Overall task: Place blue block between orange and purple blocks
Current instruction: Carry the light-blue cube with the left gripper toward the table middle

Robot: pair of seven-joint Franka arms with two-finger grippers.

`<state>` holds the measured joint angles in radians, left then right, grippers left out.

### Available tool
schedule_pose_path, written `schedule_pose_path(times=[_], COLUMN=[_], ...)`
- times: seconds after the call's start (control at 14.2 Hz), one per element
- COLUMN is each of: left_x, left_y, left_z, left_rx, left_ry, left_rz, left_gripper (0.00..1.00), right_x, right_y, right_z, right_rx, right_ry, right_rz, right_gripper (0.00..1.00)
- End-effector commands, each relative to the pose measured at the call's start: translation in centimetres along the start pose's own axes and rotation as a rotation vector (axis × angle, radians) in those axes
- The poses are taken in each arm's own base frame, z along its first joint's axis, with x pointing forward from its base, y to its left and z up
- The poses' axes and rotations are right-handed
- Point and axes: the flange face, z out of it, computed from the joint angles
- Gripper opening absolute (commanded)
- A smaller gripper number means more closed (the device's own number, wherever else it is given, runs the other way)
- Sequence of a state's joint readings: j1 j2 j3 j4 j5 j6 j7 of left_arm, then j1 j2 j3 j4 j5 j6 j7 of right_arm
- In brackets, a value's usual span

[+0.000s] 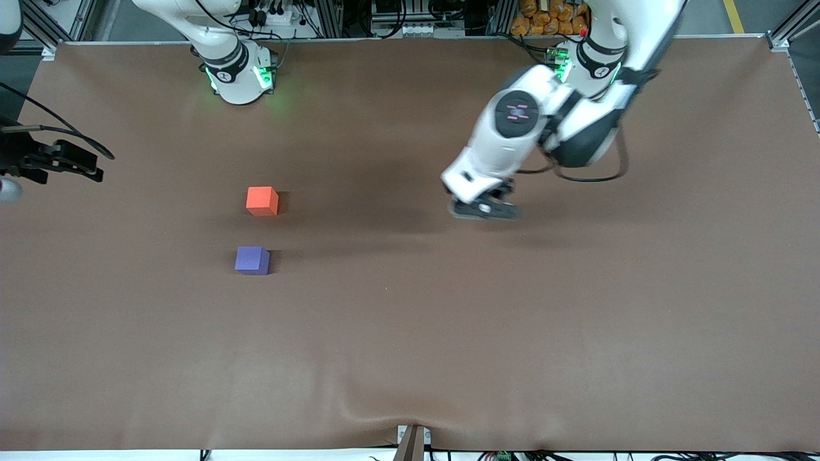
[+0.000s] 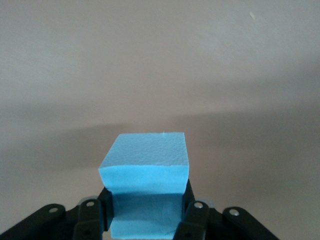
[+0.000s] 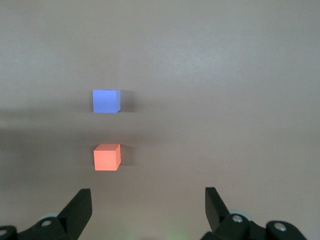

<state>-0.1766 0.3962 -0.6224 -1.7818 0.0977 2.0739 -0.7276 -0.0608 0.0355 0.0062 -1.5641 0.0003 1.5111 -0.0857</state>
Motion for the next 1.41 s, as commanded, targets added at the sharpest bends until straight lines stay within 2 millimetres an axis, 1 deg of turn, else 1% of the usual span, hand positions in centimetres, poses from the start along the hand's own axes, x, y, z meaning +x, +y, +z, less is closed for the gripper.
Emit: schedule_pose_path(times=[0.0, 0.07, 0.14, 0.28, 0.35, 0.42, 0.49, 0.56, 0.63, 0.7, 0.77, 0.84, 0.91, 0.98, 1.05, 1.12, 1.2, 1.27, 1.34], left_x=[0.0, 0.7, 0.8, -0.4, -1.2, -2.4, -3.0, -3.2, -3.4, -3.4, -3.7, -4.5, -4.6, -4.6, -4.7, -4.6, -4.3, -3.9, -3.7], left_y=[6.6, 8.0, 9.4, 12.1, 13.0, 14.4, 15.4, 16.3, 17.0, 17.4, 18.1, 18.9, 19.2, 19.2, 19.4, 19.4, 19.3, 19.1, 19.1], left_z=[3.4, 4.1, 4.9, 8.1, 9.9, 11.8, 13.6, 14.8, 15.4, 15.8, 15.7, 16.1, 16.1, 15.9, 15.2, 14.4, 12.9, 11.3, 9.5], left_rx=[-0.028, -0.044, -0.049, 0.0, 0.041, 0.086, 0.122, 0.133, 0.119, 0.097, 0.069, 0.06, 0.051, 0.051, 0.045, 0.04, 0.031, 0.018, 0.003], left_ry=[-0.057, -0.063, -0.064, -0.051, -0.033, -0.011, 0.015, 0.044, 0.067, 0.082, 0.1, 0.108, 0.118, 0.125, 0.132, 0.14, 0.154, 0.169, 0.185], left_rz=[-0.035, -0.037, -0.036, -0.044, -0.034, -0.014, -0.016, -0.025, -0.036, -0.049, -0.047, -0.041, -0.054, -0.053, -0.05, -0.051, -0.056, -0.063, -0.067], left_gripper=[0.0, 0.0, 0.0, 0.0, 0.0, 0.0, 0.0, 0.0, 0.0, 0.04, 0.1, 0.32, 0.83, 1.0, 1.0, 1.0, 1.0, 1.0, 1.0], right_x=[0.0, 0.1, 0.1, 0.1, 0.1, 0.1, 0.1, 0.2, 0.4, 0.6, 0.7, 0.8, 0.9, 1.1, 1.3, 1.6, 1.6, 1.9, 2.0], right_y=[0.1, 0.0, 0.0, -0.3, -0.5, -0.7, -0.8, -1.1, -1.7, -2.2, -3.2, -4.3, -5.3, -6.6, -7.7, -8.3, -8.8, -9.3, -9.5], right_z=[-0.4, -0.3, -0.2, -0.3, -0.2, -0.2, 0.1, 0.3, 0.7, 1.0, 0.9, 1.0, 1.0, 1.4, 1.6, 2.2, 2.2, 2.8, 3.0], right_rx=[0.021, 0.021, 0.021, 0.023, 0.043, 0.084, 0.114, 0.14, 0.153, 0.163, 0.178, 0.181, 0.178, 0.175, 0.173, 0.172, 0.173, 0.174, 0.177], right_ry=[-0.006, -0.008, -0.009, -0.008, -0.008, -0.012, -0.025, -0.029, -0.038, -0.047, -0.051, -0.055, -0.056, -0.064, -0.065, -0.074, -0.073, -0.084, -0.087], right_rz=[0.005, 0.004, 0.005, 0.002, 0.002, 0.006, 0.013, 0.032, 0.057, 0.085, 0.1, 0.11, 0.112, 0.105, 0.099, 0.094, 0.087, 0.079, 0.077], right_gripper=[1.0, 1.0, 1.0, 1.0, 1.0, 1.0, 1.0, 1.0, 1.0, 1.0, 1.0, 1.0, 1.0, 1.0, 1.0, 1.0, 1.0, 1.0, 1.0])
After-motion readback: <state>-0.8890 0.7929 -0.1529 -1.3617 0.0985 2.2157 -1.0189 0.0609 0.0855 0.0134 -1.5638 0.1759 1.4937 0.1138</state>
